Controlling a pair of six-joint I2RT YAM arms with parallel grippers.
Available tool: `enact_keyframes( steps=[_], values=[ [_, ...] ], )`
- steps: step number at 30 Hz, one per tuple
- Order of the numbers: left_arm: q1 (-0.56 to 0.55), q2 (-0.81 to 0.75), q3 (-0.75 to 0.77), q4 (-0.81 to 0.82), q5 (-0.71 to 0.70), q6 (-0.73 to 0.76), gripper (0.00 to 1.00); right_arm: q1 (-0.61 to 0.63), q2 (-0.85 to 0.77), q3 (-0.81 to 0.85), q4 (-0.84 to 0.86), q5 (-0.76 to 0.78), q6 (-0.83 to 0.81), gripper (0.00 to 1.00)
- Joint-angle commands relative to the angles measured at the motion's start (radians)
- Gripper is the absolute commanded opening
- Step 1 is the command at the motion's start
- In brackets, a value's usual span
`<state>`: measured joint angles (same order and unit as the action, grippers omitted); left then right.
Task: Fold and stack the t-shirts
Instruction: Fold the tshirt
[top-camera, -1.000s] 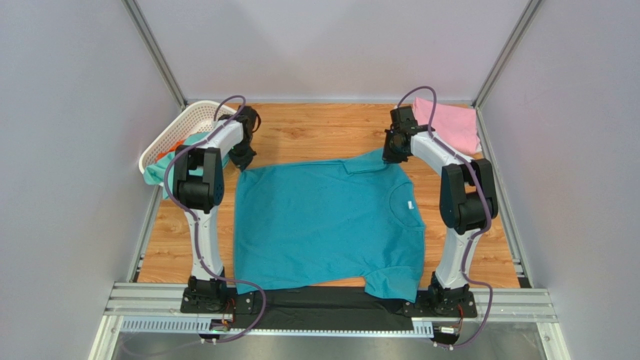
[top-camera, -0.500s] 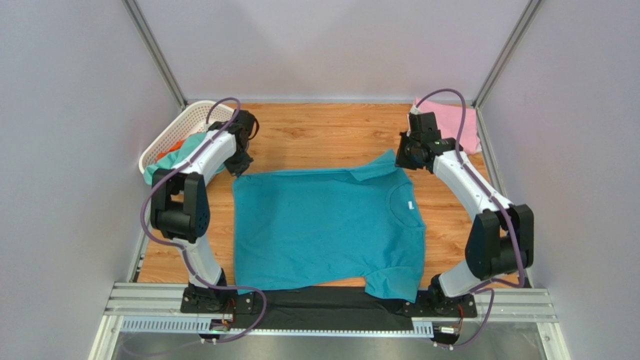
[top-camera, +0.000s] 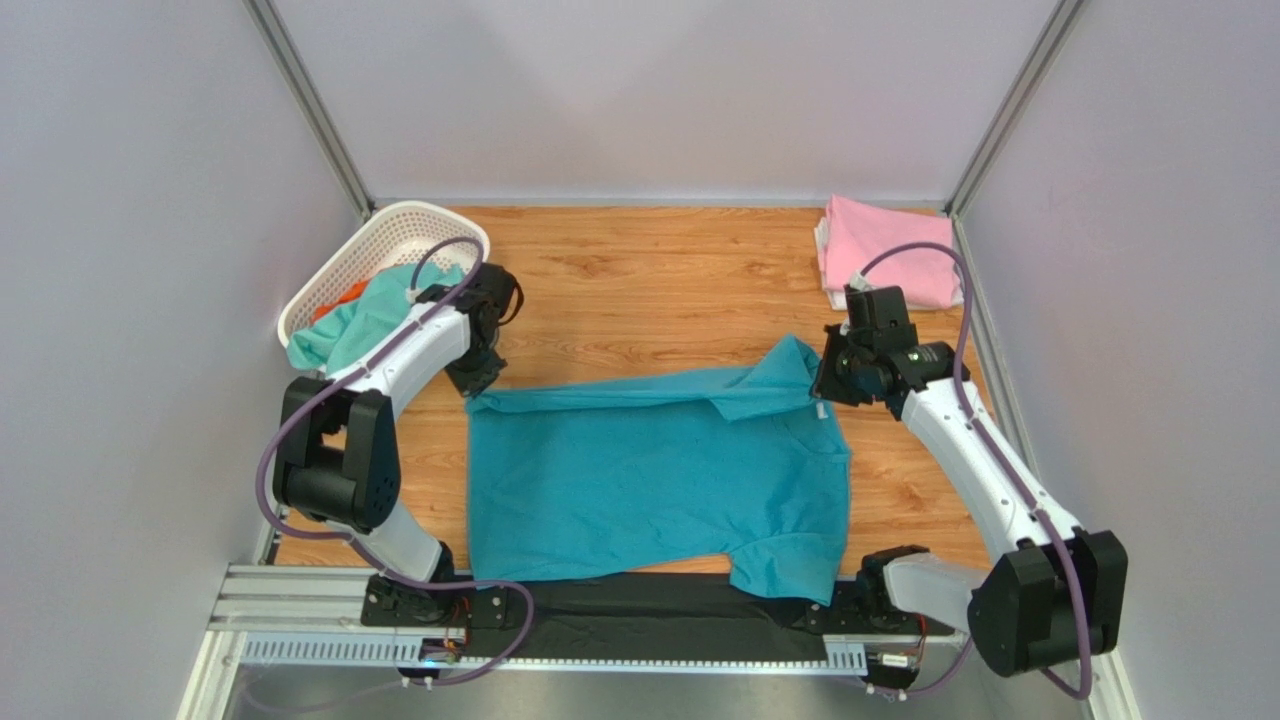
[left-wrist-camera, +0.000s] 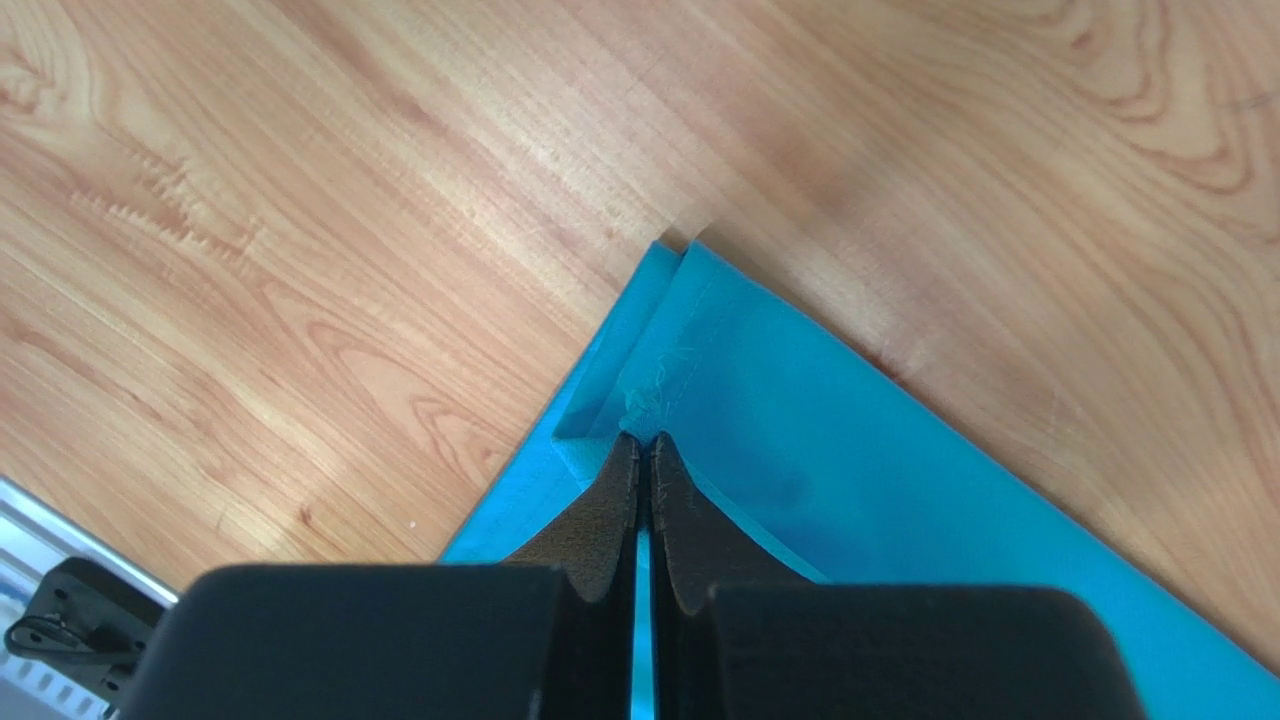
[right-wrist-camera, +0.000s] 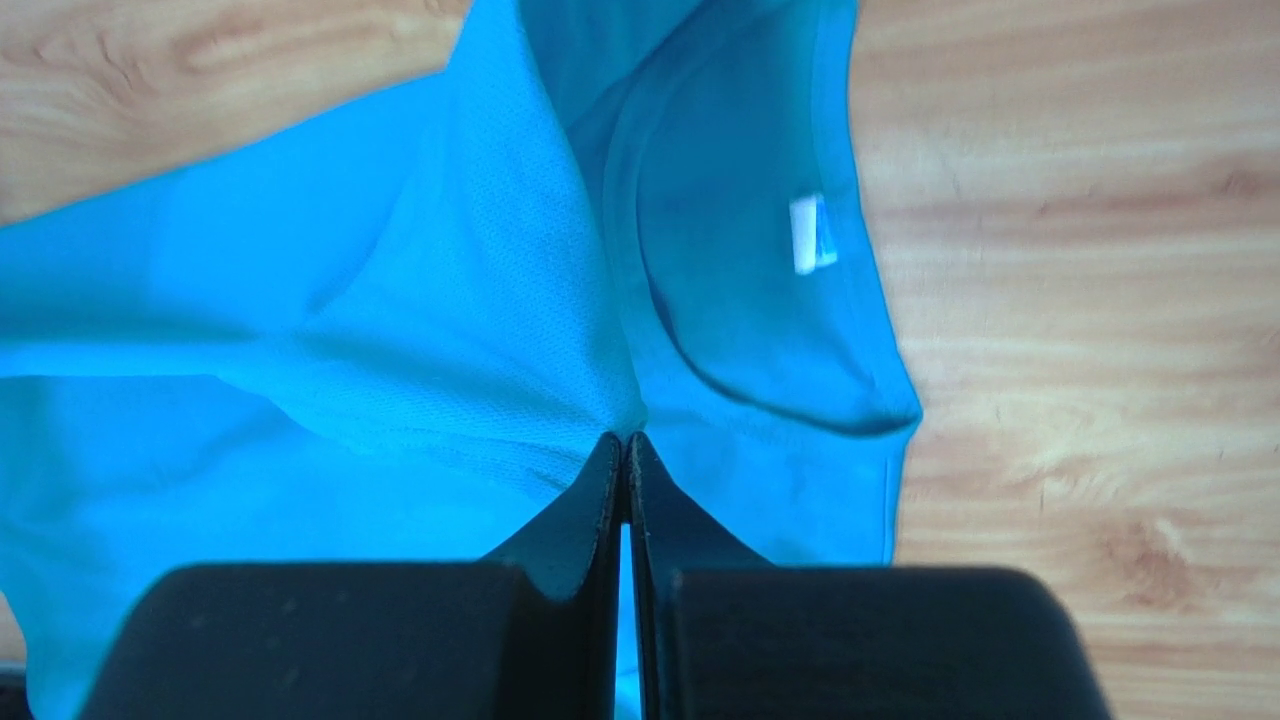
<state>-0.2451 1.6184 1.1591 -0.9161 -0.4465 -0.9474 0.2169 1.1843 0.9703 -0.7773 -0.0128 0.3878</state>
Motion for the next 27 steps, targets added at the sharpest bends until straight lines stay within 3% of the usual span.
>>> enact_keyframes(
  steps=[1, 3, 5, 8, 9, 11, 12, 13, 14, 15, 17, 18, 20, 27],
  values=[
    [-0.020, -0.057, -0.054, -0.004, -0.017, -0.040, 0.00, 0.006, -0.067, -0.051, -0.079, -0.036, 0.036, 0.00],
    [-0.031, -0.072, -0.087, -0.001, -0.006, -0.048, 0.00, 0.016, -0.109, -0.110, -0.080, -0.055, 0.059, 0.00],
    [-0.033, -0.100, -0.139, 0.014, 0.005, -0.047, 0.07, 0.030, -0.133, -0.149, -0.080, -0.070, 0.075, 0.00],
    [-0.033, -0.144, -0.183, 0.014, 0.017, -0.036, 0.20, 0.041, -0.146, -0.223, -0.088, -0.082, 0.124, 0.05],
    [-0.033, -0.175, -0.208, 0.002, 0.025, -0.036, 0.31, 0.047, -0.158, -0.251, -0.100, -0.085, 0.150, 0.09],
    [-0.034, -0.210, -0.232, -0.013, 0.038, -0.031, 0.39, 0.058, -0.176, -0.271, -0.114, -0.087, 0.171, 0.13],
    [-0.034, -0.228, -0.246, -0.038, 0.043, -0.036, 0.44, 0.059, -0.199, -0.274, -0.125, -0.087, 0.183, 0.20],
    [-0.034, -0.265, -0.271, -0.050, 0.046, -0.039, 0.59, 0.062, -0.215, -0.277, -0.137, -0.090, 0.195, 0.26],
    [-0.034, -0.285, -0.282, -0.064, 0.048, -0.051, 0.66, 0.062, -0.228, -0.274, -0.143, -0.095, 0.195, 0.31],
    [-0.034, -0.304, -0.291, -0.082, 0.051, -0.053, 0.76, 0.062, -0.239, -0.269, -0.149, -0.090, 0.197, 0.41],
    [-0.034, -0.356, -0.292, -0.098, 0.064, -0.048, 0.85, 0.062, -0.259, -0.237, -0.152, -0.079, 0.177, 0.59],
    [-0.034, -0.373, -0.289, -0.098, 0.071, -0.041, 0.97, 0.062, -0.256, -0.219, -0.152, -0.078, 0.169, 0.73],
    [-0.034, -0.406, -0.265, -0.093, 0.092, -0.033, 1.00, 0.062, -0.236, -0.174, -0.120, -0.082, 0.145, 0.98],
    [-0.034, -0.341, -0.202, 0.066, 0.250, 0.073, 1.00, 0.061, -0.025, -0.062, 0.067, -0.179, 0.096, 1.00]
  ],
)
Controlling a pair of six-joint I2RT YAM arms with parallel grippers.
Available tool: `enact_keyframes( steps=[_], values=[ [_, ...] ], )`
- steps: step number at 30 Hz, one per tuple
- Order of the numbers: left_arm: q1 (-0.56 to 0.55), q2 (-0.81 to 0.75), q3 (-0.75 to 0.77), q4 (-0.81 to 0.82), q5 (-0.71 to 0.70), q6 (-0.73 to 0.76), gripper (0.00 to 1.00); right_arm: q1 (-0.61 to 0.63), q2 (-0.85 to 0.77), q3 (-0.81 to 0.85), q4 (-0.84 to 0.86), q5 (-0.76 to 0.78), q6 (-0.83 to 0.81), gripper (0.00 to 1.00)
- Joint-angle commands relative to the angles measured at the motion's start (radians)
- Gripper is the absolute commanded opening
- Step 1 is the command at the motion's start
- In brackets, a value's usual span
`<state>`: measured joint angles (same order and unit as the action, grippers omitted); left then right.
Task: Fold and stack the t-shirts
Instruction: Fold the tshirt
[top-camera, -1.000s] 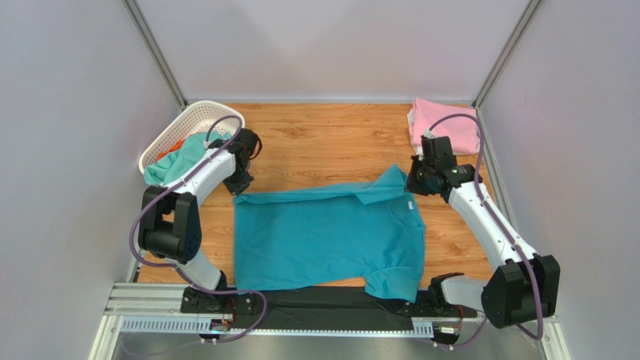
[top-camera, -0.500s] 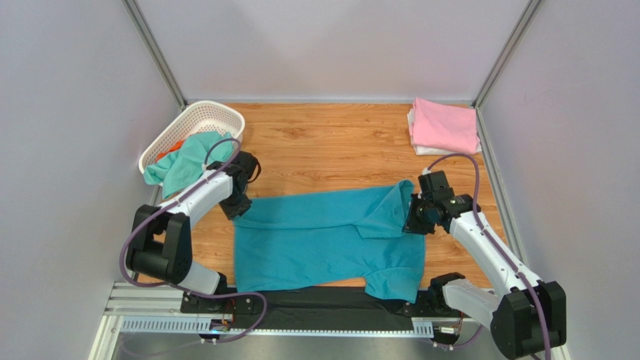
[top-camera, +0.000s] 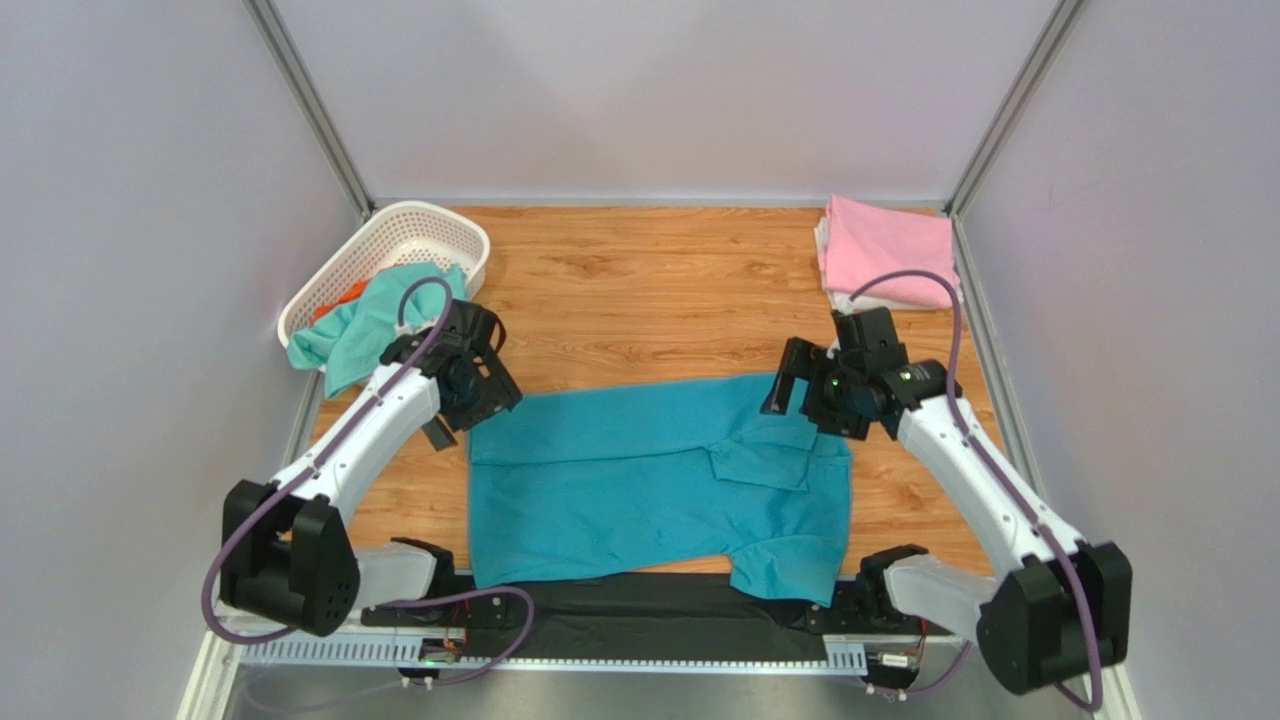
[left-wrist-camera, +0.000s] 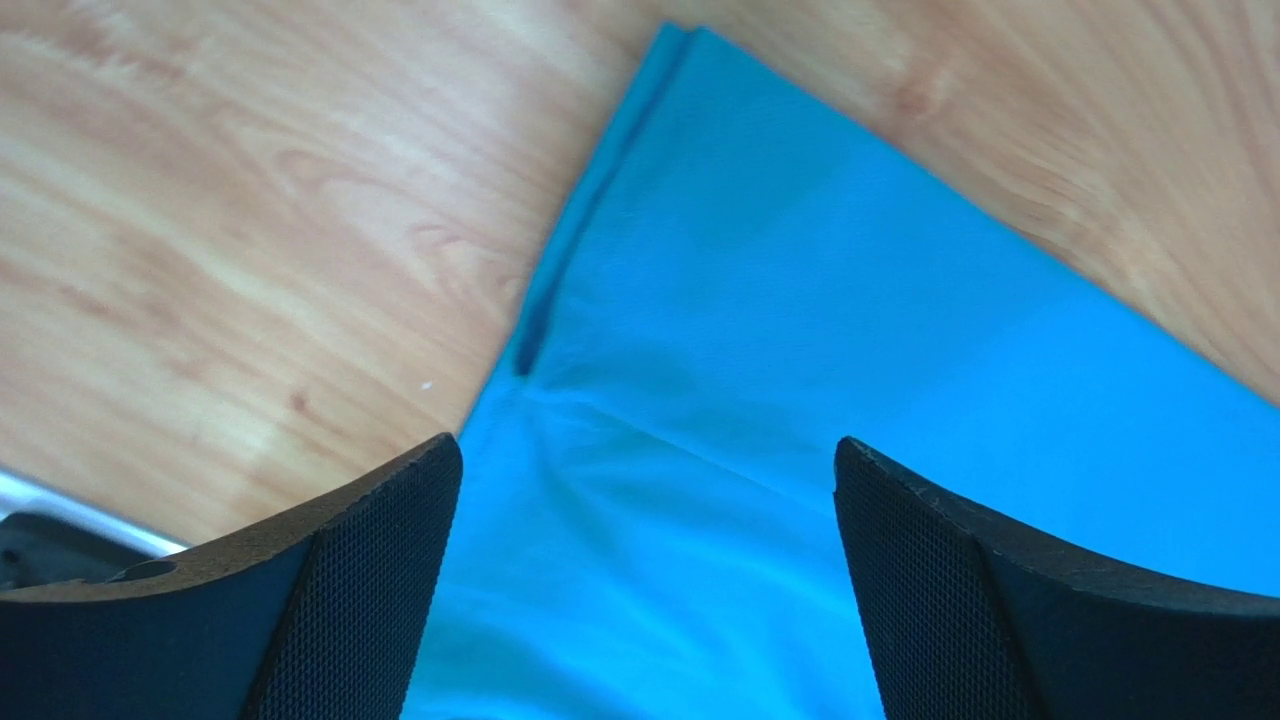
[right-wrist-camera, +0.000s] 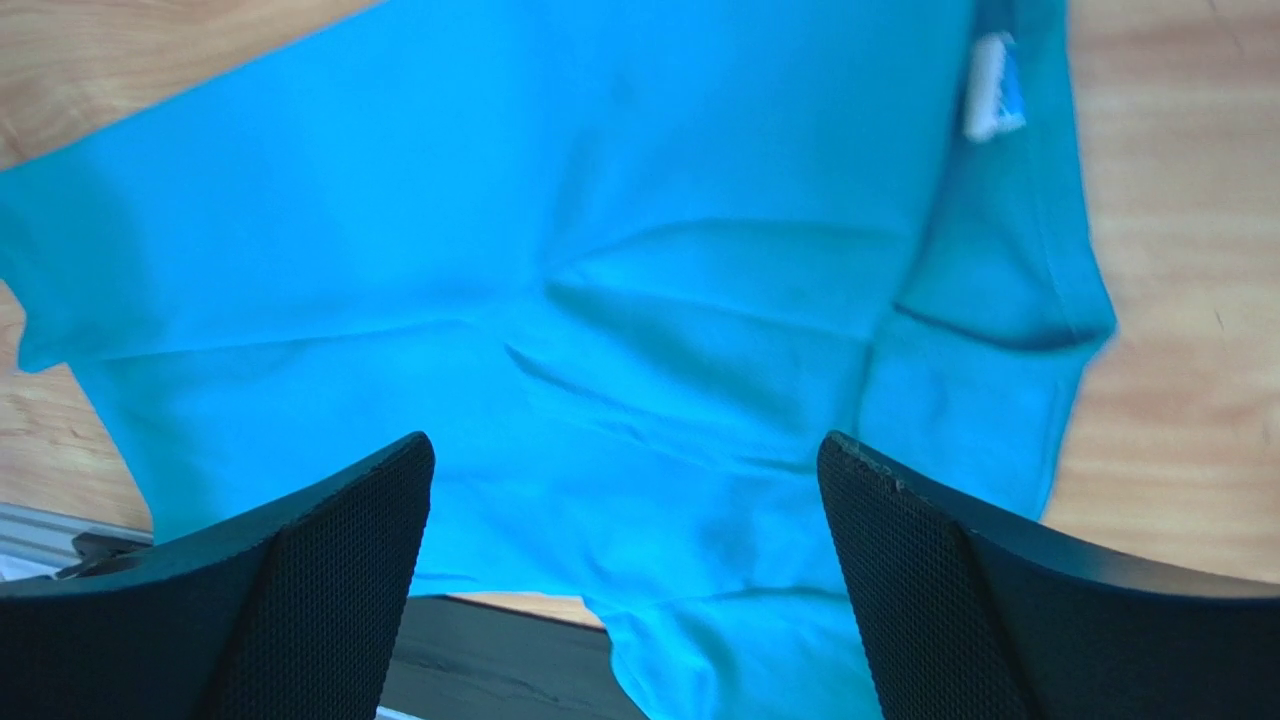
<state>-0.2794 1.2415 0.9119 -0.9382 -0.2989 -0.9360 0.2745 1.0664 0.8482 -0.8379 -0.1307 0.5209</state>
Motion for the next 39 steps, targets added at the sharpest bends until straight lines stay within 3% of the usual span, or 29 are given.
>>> enact_keyframes(
  steps=[1, 9, 17, 23, 32, 39],
  values=[
    [0.000, 0.074, 0.054, 0.098, 0.115, 0.066, 1.00, 0.005, 0.125, 0.072, 0.158, -0.064, -0.039, 1.00],
    [-0.001, 0.280, 0.051, 0.242, 0.237, 0.091, 1.00, 0.005, 0.468, 0.172, 0.283, -0.023, -0.065, 1.00],
    [0.000, 0.492, 0.153, 0.243, 0.198, 0.101, 1.00, -0.023, 0.704, 0.258, 0.290, 0.045, -0.073, 1.00],
    [0.002, 0.647, 0.315, 0.201, 0.135, 0.108, 1.00, -0.093, 0.858, 0.386, 0.304, 0.053, -0.116, 1.00],
    [0.034, 0.915, 0.730, 0.076, 0.107, 0.150, 1.00, -0.150, 0.983, 0.587, 0.306, 0.005, -0.166, 1.00],
    [0.040, 0.885, 0.848, 0.033, 0.106, 0.178, 1.00, -0.149, 0.888, 0.631, 0.281, -0.023, -0.200, 1.00]
  ],
)
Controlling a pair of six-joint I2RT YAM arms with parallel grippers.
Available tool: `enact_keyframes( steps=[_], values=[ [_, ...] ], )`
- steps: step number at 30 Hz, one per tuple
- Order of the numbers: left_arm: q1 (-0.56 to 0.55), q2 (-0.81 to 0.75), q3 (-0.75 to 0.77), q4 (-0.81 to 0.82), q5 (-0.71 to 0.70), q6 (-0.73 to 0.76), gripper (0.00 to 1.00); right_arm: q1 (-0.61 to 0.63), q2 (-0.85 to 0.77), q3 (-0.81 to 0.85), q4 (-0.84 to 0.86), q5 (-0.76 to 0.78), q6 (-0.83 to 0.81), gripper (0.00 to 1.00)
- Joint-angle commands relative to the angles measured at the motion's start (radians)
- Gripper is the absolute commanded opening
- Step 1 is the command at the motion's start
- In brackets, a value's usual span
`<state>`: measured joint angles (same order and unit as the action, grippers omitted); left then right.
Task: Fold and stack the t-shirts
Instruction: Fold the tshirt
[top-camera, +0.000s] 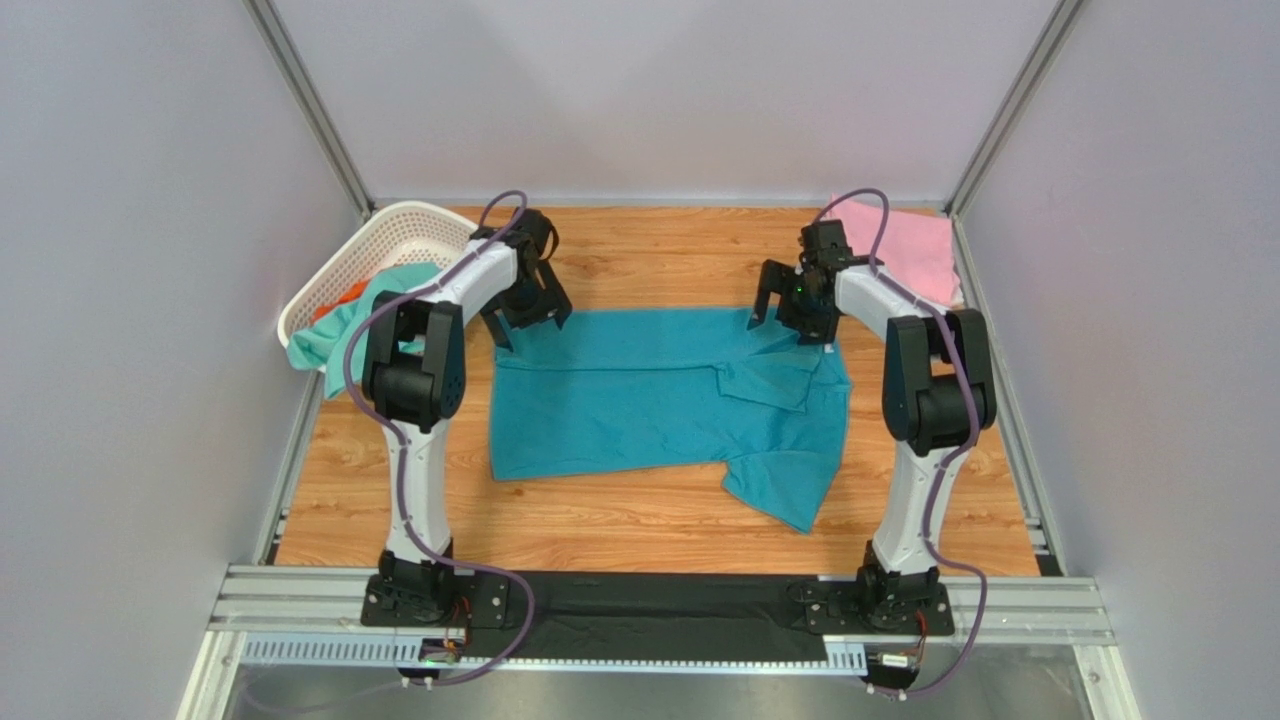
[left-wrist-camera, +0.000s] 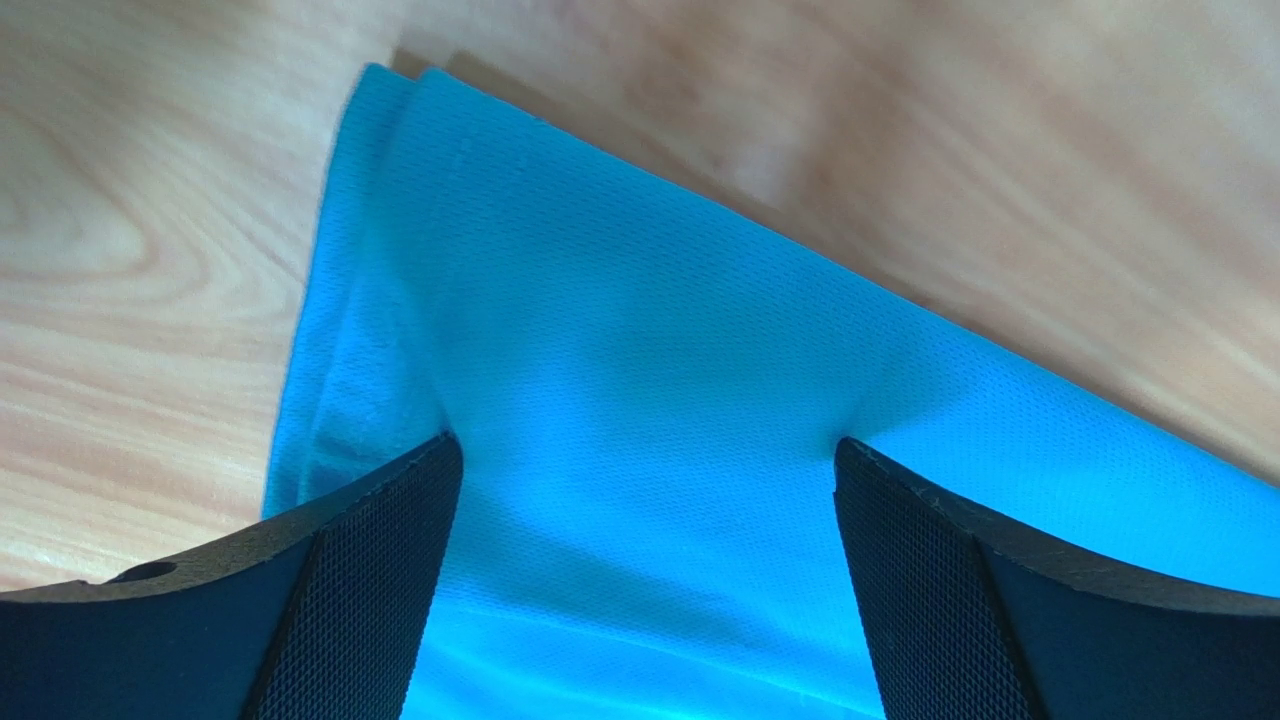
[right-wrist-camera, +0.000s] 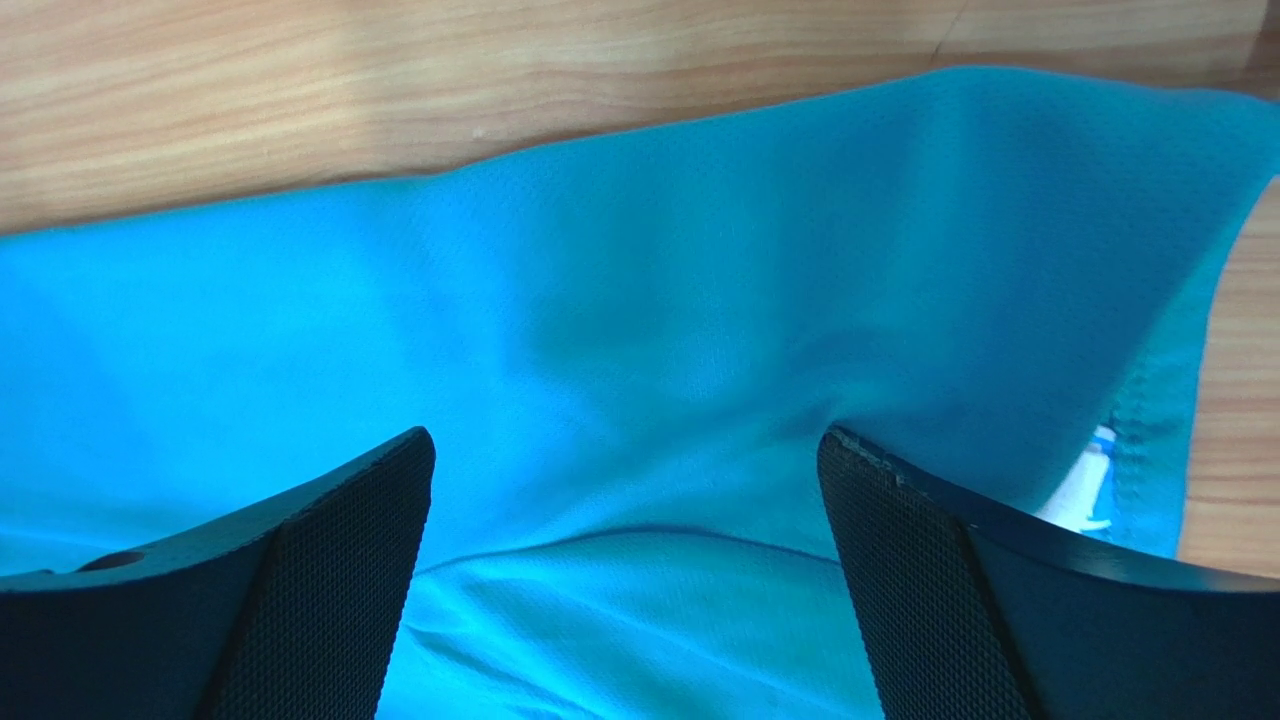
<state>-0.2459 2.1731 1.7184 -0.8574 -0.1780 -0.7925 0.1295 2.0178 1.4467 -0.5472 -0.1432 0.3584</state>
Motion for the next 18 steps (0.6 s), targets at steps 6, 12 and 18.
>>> enact_keyframes(
  steps=[6, 12, 18],
  values=[
    [-0.023, -0.287, -0.092, -0.049, -0.026, 0.045, 1.00, 0.022, -0.333, -0.132, -0.045, 0.048, -0.023, 1.00],
    [-0.075, -0.660, -0.486, -0.046, -0.035, -0.030, 1.00, 0.090, -0.667, -0.434, -0.144, 0.142, 0.051, 1.00],
    [-0.141, -1.034, -0.919, -0.037, 0.029, -0.155, 1.00, 0.159, -0.968, -0.670, -0.299, 0.218, 0.149, 1.00]
  ],
)
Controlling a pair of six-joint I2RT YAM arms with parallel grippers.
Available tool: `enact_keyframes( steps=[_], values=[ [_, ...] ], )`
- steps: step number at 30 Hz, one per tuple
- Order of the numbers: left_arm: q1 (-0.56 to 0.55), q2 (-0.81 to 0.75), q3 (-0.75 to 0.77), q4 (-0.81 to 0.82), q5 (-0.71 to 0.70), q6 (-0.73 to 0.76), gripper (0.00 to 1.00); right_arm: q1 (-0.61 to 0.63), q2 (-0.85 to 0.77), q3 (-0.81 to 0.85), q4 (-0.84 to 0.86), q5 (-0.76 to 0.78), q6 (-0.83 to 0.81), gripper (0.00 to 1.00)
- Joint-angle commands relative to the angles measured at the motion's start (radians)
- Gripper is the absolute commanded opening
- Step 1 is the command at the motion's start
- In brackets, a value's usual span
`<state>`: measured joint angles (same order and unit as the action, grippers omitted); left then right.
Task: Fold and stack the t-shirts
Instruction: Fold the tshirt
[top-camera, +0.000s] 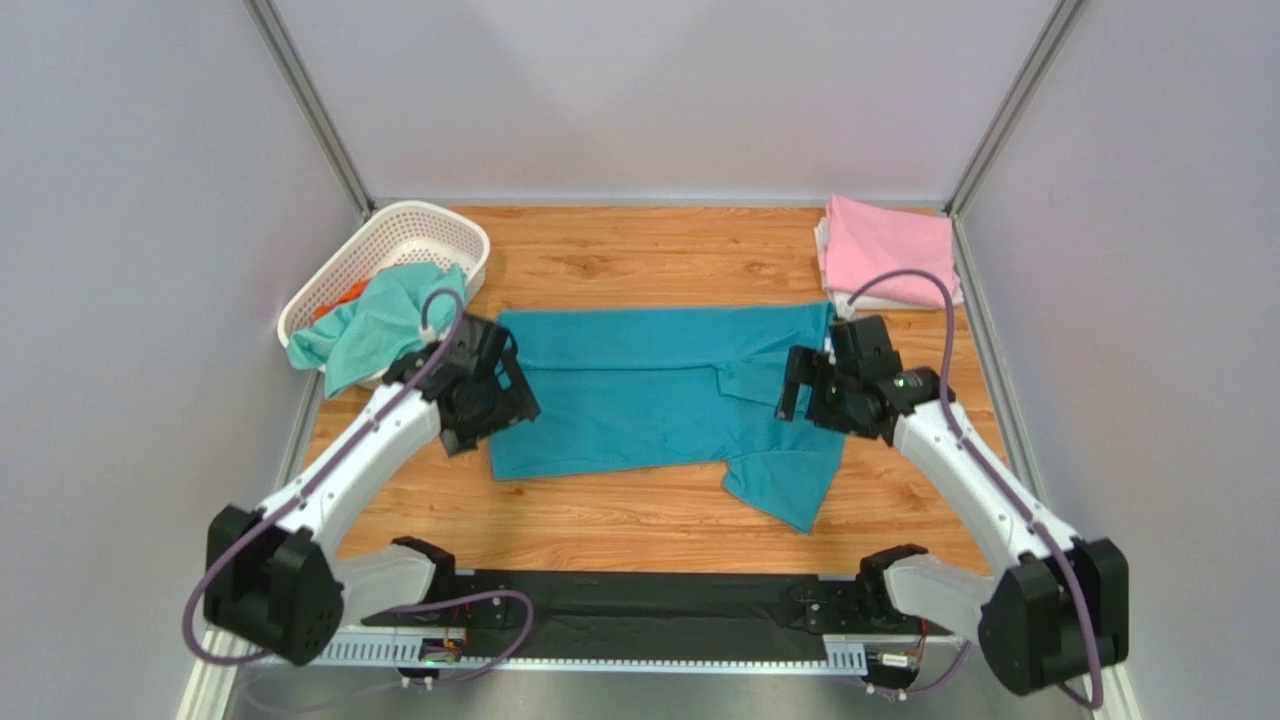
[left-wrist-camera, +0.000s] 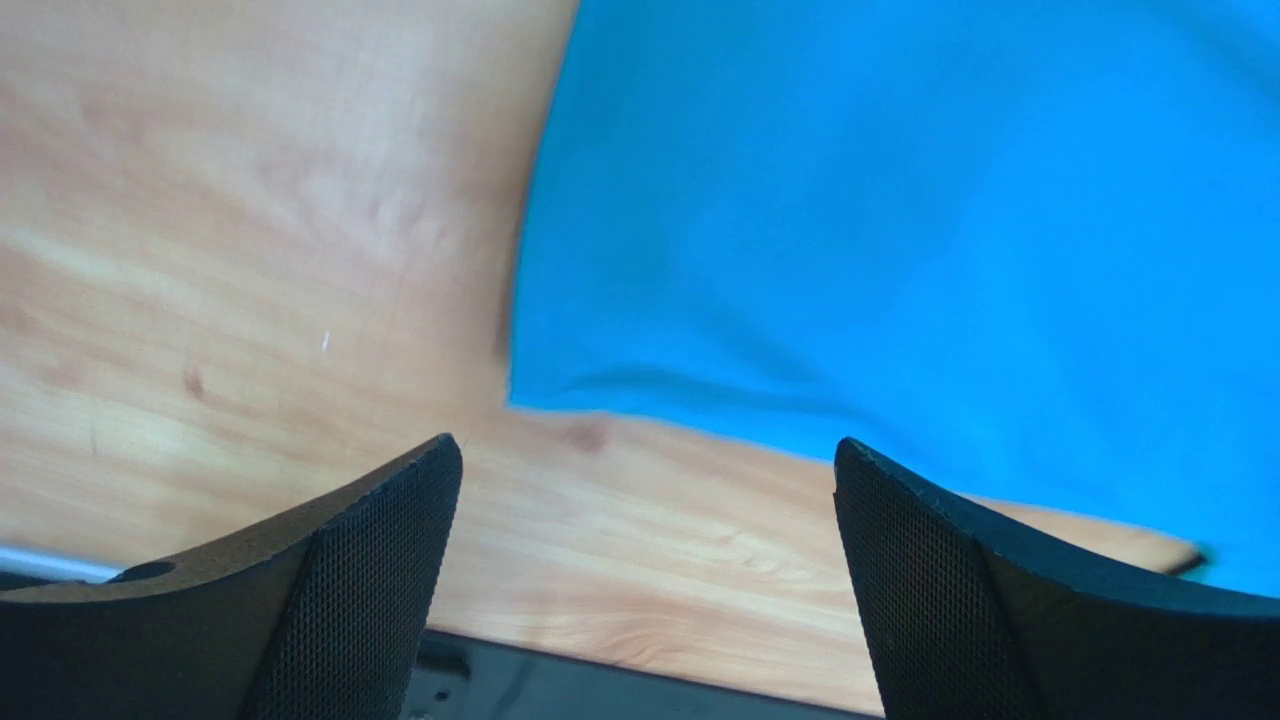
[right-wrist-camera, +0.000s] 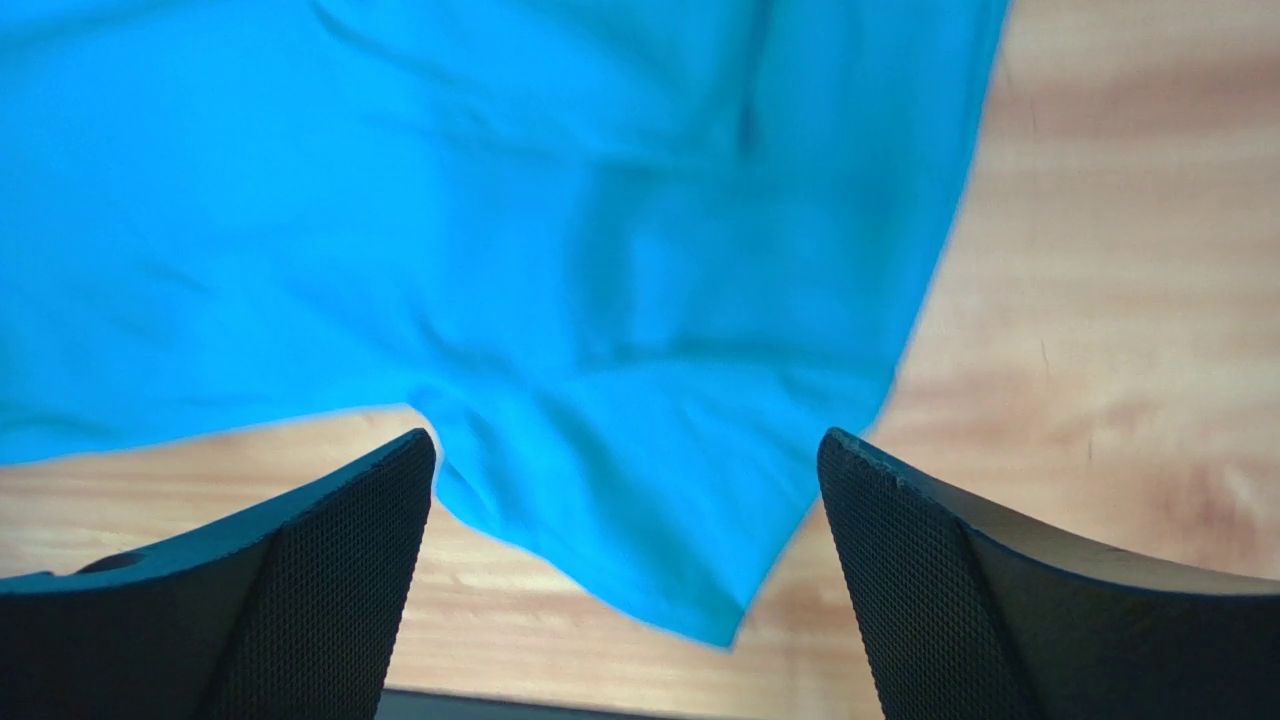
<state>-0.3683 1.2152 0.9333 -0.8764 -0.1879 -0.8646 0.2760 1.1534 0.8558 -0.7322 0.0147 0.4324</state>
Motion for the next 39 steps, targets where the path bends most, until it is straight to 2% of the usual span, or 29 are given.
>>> enact_keyframes(
  steps=[1, 3, 6, 9, 12, 13, 15, 16, 21, 27, 33, 39],
  values=[
    [-0.027, -0.109, -0.175, -0.006, 0.071, -0.099, 0.99, 0.018, -0.136, -0.098, -0.133, 0.057, 0.081, 1.00],
    [-0.027, -0.183, -0.275, 0.010, 0.082, -0.131, 0.98, 0.031, -0.185, -0.126, -0.164, 0.048, 0.107, 1.00],
    [-0.027, -0.230, -0.350, 0.066, 0.073, -0.149, 0.88, 0.063, -0.250, -0.167, -0.174, 0.001, 0.149, 1.00],
    [-0.027, -0.212, -0.363, 0.089, 0.056, -0.163, 0.82, 0.115, -0.250, -0.175, -0.176, 0.010, 0.189, 1.00],
    [-0.024, -0.151, -0.369, 0.126, 0.044, -0.160, 0.72, 0.156, -0.238, -0.189, -0.171, 0.031, 0.229, 1.00],
    [-0.021, -0.113, -0.363, 0.151, 0.050, -0.149, 0.65, 0.163, -0.230, -0.192, -0.168, 0.033, 0.242, 1.00],
    [-0.011, -0.076, -0.353, 0.172, 0.056, -0.143, 0.59, 0.183, -0.225, -0.198, -0.173, 0.041, 0.253, 1.00],
    [-0.006, -0.056, -0.347, 0.183, 0.061, -0.140, 0.50, 0.189, -0.224, -0.201, -0.173, 0.042, 0.261, 1.00],
    [0.009, 0.004, -0.341, 0.209, 0.065, -0.131, 0.31, 0.241, -0.199, -0.212, -0.185, 0.056, 0.299, 1.00],
    [0.046, -0.005, -0.353, 0.211, 0.073, -0.110, 0.31, 0.298, -0.164, -0.198, -0.222, 0.108, 0.319, 1.00],
    [0.066, -0.063, -0.356, 0.200, 0.067, -0.093, 0.33, 0.299, -0.144, -0.175, -0.226, 0.122, 0.310, 1.00],
    [0.108, -0.031, -0.357, 0.223, 0.088, -0.063, 0.31, 0.299, -0.127, -0.178, -0.226, 0.111, 0.307, 1.00]
  ],
)
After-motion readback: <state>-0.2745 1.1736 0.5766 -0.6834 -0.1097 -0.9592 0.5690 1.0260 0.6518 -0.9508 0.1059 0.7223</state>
